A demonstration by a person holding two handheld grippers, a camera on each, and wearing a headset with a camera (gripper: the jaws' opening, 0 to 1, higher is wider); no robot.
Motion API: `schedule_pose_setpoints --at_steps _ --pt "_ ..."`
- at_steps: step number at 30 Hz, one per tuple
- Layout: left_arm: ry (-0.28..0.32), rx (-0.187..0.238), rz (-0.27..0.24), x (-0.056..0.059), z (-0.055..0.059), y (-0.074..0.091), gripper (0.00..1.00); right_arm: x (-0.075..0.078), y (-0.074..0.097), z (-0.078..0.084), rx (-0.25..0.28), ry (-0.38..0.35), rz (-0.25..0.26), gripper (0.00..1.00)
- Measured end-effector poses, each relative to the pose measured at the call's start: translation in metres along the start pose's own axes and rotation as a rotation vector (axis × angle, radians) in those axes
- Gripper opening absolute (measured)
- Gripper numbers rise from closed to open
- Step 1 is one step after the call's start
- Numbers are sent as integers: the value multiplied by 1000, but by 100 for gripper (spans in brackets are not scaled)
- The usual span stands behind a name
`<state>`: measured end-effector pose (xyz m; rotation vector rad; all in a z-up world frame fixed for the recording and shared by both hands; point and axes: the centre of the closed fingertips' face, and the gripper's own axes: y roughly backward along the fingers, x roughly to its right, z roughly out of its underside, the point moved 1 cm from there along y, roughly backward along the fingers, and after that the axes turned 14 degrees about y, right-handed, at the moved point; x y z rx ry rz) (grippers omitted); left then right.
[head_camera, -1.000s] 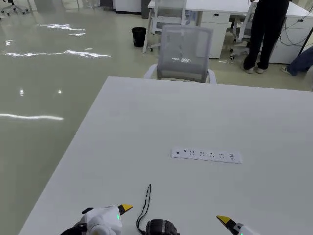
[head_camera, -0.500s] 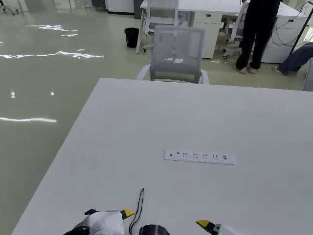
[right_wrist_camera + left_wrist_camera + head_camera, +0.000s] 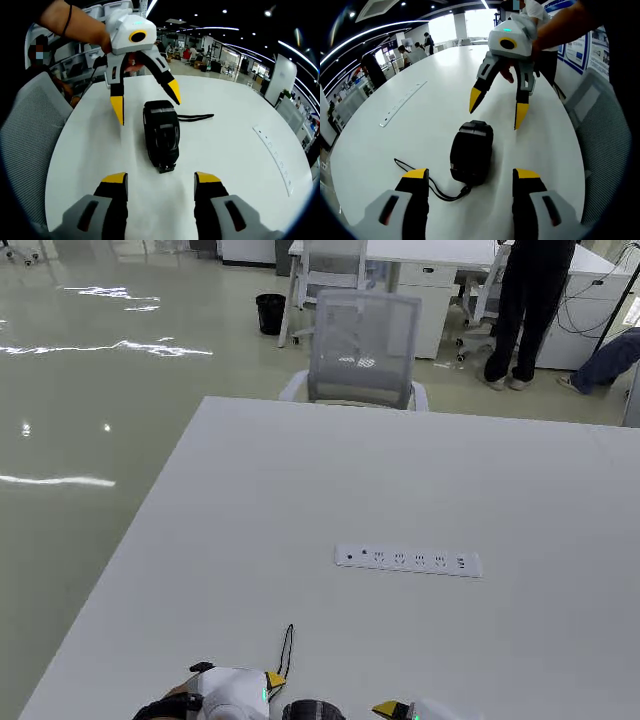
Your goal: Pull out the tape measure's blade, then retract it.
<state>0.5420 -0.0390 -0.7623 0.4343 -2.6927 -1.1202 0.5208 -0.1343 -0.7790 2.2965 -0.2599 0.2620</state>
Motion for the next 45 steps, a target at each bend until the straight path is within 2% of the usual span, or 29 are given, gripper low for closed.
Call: schedule_pose_setpoints --at_steps 7,13,16,19,24,28,34,38,45 --pt "-17 -26 1 -1 -1 -10 63 4 -12 1 -38 67 -44 45" --pt "-58 -70 16 -1 2 -17 53 15 -20 -7 -41 71 -60 36" --pt "-47 -94 19 -2 2 -18 47 16 -25 -11 -38 63 -74 35" --pt "-42 -90 19 -2 1 -19 44 11 -28 -8 -51 64 -101 30" --pt "-31 -110 39 2 2 -21 37 4 -28 -4 -72 76 -128 27" --pt "-40 -116 32 1 2 -23 33 4 -29 -2 -81 84 -131 26" --pt "-61 -129 12 -1 2 -28 35 5 -31 -2 -85 78 -119 23" --pt "-41 -118 21 2 -3 -30 32 5 -34 -2 -92 87 -114 19" --pt "-71 -105 44 2 -2 -30 32 5 -36 0 -92 111 -116 18"
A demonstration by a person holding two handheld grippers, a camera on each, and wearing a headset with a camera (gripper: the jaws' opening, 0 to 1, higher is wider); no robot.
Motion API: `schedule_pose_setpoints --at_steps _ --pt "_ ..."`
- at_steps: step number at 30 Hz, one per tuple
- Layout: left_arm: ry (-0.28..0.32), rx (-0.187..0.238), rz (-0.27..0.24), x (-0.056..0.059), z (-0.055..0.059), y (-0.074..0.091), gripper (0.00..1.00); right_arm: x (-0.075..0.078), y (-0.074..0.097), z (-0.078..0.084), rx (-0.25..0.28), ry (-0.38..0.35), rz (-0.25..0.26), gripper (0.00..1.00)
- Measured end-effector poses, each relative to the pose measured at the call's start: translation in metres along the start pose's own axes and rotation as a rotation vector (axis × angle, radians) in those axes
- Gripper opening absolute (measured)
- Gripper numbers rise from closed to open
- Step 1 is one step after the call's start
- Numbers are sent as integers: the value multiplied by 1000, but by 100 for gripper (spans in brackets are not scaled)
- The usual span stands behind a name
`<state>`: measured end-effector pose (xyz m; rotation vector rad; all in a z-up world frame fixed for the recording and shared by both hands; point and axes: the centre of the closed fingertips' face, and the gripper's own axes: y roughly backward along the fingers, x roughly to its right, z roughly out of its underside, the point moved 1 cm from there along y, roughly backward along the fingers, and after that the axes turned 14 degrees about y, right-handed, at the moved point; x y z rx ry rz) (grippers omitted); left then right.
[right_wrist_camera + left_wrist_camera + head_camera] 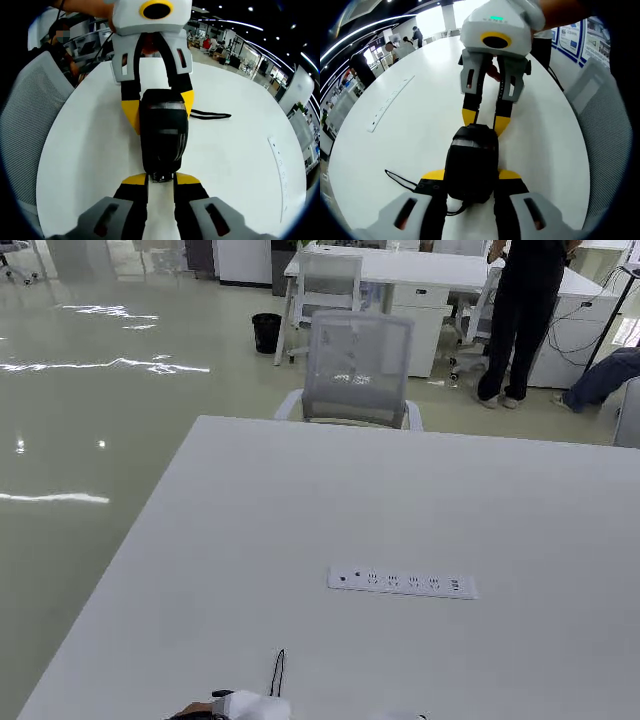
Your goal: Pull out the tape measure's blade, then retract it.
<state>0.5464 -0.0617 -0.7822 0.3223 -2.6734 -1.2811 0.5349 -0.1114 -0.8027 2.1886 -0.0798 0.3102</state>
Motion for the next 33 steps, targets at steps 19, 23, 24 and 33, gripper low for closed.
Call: schedule_pose_setpoints --at_steps 19,23,24,33 --pt "-4 -56 8 0 3 0 30 -2 -1 1 -39 14 -2 12" --pt "4 -67 11 -1 3 -1 29 0 -1 1 -39 13 -9 11" --pt "5 -69 10 -1 3 -1 29 0 -1 2 -41 17 -9 11" --pt "11 -72 6 -2 4 -2 29 0 1 4 -47 13 -8 11"
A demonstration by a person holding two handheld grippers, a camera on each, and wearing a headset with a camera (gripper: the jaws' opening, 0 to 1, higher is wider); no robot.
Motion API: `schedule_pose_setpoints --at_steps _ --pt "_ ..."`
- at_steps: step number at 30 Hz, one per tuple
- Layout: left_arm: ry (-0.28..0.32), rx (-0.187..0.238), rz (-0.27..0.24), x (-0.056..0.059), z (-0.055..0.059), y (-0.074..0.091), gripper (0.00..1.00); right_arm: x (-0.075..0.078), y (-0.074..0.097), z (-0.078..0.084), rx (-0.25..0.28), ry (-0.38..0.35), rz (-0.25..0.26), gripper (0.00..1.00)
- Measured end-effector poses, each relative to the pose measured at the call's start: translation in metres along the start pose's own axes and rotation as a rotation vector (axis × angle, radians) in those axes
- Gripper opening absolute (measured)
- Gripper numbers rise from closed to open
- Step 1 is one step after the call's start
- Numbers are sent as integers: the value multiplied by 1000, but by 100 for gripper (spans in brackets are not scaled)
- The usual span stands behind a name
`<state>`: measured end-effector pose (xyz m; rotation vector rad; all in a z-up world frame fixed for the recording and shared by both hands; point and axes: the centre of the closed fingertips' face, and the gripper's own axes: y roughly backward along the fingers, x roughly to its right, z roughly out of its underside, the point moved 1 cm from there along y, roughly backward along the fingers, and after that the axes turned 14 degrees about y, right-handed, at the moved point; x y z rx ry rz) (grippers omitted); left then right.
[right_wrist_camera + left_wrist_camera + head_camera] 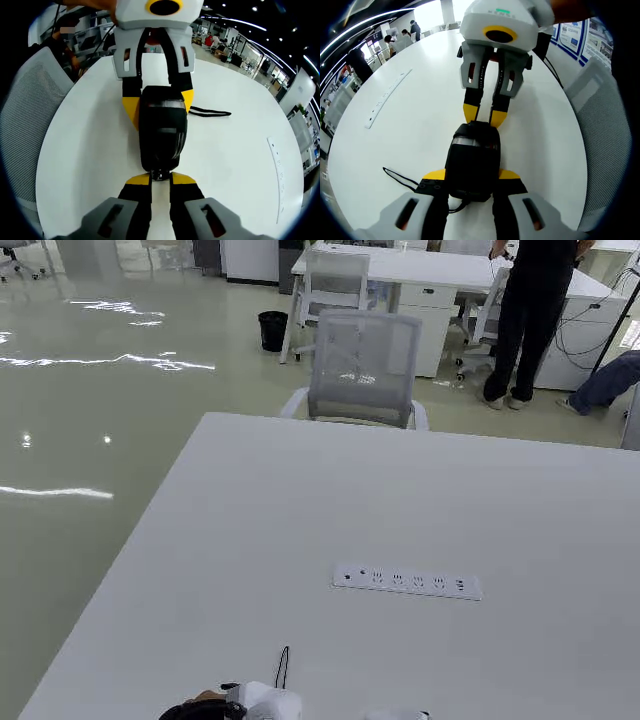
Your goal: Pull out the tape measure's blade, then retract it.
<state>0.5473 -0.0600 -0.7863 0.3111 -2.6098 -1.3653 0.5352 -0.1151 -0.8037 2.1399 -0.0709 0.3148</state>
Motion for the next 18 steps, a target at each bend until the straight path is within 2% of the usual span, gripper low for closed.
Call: schedule_pose_setpoints --at_steps 18 --pt "5 -15 11 1 1 0 29 -1 3 8 0 -24 -25 10"
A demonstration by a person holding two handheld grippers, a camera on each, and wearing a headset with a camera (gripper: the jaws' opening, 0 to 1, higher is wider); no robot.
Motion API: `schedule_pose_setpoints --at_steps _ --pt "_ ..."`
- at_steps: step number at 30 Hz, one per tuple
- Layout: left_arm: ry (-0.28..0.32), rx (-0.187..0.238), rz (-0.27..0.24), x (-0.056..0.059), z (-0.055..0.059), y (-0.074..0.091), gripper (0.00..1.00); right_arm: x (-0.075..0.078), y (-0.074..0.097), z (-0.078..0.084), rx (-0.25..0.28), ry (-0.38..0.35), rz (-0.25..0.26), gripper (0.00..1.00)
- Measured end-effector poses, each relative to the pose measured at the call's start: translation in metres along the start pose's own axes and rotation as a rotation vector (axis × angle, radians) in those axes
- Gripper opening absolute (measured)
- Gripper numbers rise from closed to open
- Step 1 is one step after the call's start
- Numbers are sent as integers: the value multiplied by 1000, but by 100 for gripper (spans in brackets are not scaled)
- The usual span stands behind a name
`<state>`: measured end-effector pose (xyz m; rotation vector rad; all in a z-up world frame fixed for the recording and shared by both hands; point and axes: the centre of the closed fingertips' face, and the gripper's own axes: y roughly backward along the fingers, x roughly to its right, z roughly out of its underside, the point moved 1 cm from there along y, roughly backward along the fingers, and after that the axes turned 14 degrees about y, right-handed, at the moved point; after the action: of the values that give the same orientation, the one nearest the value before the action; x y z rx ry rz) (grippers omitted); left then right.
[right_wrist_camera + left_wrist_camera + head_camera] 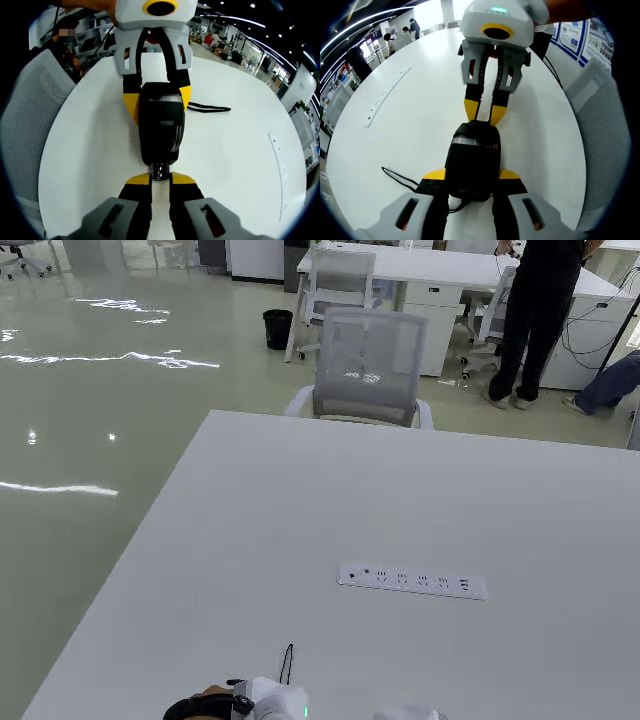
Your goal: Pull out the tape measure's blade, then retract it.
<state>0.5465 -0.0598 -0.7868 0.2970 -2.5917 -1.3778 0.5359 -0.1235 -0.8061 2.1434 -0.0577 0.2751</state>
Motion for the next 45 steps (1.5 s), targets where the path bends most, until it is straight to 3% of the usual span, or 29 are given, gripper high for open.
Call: schedule_pose_setpoints --at_steps 45 --pt "-10 -2 5 0 1 0 29 -4 15 15 -36 -4 -12 10"
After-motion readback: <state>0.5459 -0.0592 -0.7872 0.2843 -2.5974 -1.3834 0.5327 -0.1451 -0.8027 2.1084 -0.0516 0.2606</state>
